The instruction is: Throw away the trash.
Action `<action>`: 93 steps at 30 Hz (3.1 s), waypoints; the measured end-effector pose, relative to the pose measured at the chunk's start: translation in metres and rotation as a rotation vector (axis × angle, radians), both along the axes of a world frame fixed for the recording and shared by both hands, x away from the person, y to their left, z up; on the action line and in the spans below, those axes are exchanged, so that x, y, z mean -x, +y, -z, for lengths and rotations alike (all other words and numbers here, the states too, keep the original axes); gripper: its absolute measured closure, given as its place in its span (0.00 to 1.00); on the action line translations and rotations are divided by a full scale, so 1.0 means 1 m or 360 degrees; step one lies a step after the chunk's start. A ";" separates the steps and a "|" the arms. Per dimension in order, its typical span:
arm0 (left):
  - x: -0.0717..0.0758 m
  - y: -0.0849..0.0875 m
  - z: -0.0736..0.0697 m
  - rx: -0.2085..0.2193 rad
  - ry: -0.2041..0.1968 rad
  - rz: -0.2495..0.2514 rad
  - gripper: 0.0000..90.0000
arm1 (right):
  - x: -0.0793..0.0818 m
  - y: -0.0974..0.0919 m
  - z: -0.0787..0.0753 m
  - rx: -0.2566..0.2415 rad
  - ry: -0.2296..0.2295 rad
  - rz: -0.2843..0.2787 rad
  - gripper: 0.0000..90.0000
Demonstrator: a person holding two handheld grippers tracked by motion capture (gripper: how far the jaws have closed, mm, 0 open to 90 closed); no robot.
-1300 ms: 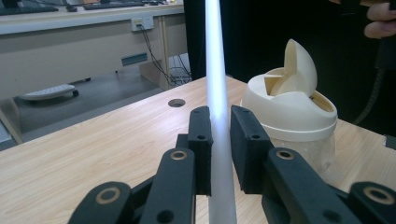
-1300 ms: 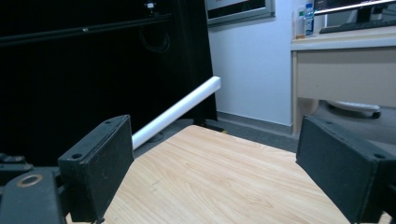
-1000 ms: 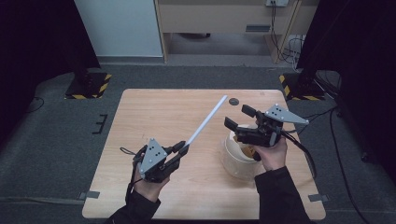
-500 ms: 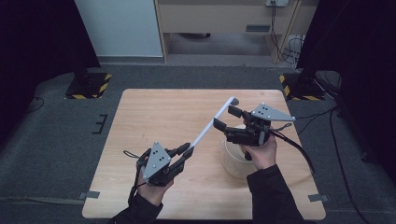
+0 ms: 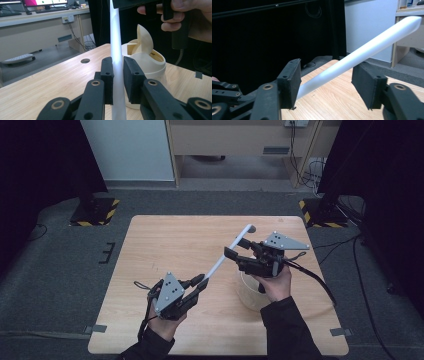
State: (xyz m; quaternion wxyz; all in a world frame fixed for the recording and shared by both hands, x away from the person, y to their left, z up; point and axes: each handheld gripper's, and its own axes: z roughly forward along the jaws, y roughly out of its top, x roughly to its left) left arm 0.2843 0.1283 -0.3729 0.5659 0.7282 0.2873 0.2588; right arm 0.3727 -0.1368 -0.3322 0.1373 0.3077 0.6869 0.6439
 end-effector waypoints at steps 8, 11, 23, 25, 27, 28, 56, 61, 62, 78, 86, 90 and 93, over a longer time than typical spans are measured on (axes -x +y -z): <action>-0.003 -0.001 0.005 -0.0014 0.0031 -0.0011 0.87 | 0.000 0.004 0.003 0.0002 0.0022 -0.0033 0.61; -0.002 -0.002 0.006 -0.0022 0.0034 -0.0005 0.87 | 0.000 0.004 0.003 -0.0005 0.0032 -0.0040 0.61; -0.003 -0.006 0.013 -0.0053 0.0070 0.0018 0.86 | 0.000 0.007 0.003 -0.0028 0.0069 -0.0082 0.72; -0.004 -0.006 0.014 -0.0055 0.0087 0.0020 0.86 | -0.001 0.007 0.003 -0.0033 0.0075 -0.0089 0.73; -0.005 -0.005 0.016 -0.0059 0.0095 0.0021 0.85 | 0.000 0.007 0.004 -0.0031 0.0085 -0.0090 0.86; -0.006 -0.004 0.016 -0.0051 0.0108 0.0017 0.83 | 0.000 0.007 0.003 -0.0031 0.0089 -0.0082 0.88; -0.035 0.073 0.072 -0.0134 0.0522 -0.0267 0.39 | 0.016 -0.027 -0.016 -0.0112 -0.0036 -0.0016 0.89; -0.041 0.088 0.086 -0.0159 0.0625 -0.0325 0.32 | 0.021 -0.038 -0.024 -0.0140 -0.0067 0.0001 0.89; -0.042 0.091 0.090 -0.0169 0.0645 -0.0343 0.31 | 0.022 -0.041 -0.026 -0.0142 -0.0076 0.0008 0.89; -0.061 0.107 0.118 -0.0284 0.0820 -0.0453 0.21 | 0.046 -0.096 -0.041 -0.0161 -0.0172 0.0174 0.89; -0.063 0.109 0.120 -0.0294 0.0840 -0.0470 0.21 | 0.048 -0.115 -0.038 -0.0138 -0.0187 0.0267 0.89; -0.063 0.108 0.120 -0.0295 0.0841 -0.0461 0.21 | 0.043 -0.119 -0.029 -0.0125 -0.0161 0.0306 0.89; -0.063 0.109 0.120 -0.0293 0.0839 -0.0460 0.21 | 0.036 -0.120 -0.018 -0.0083 -0.0160 0.0338 0.89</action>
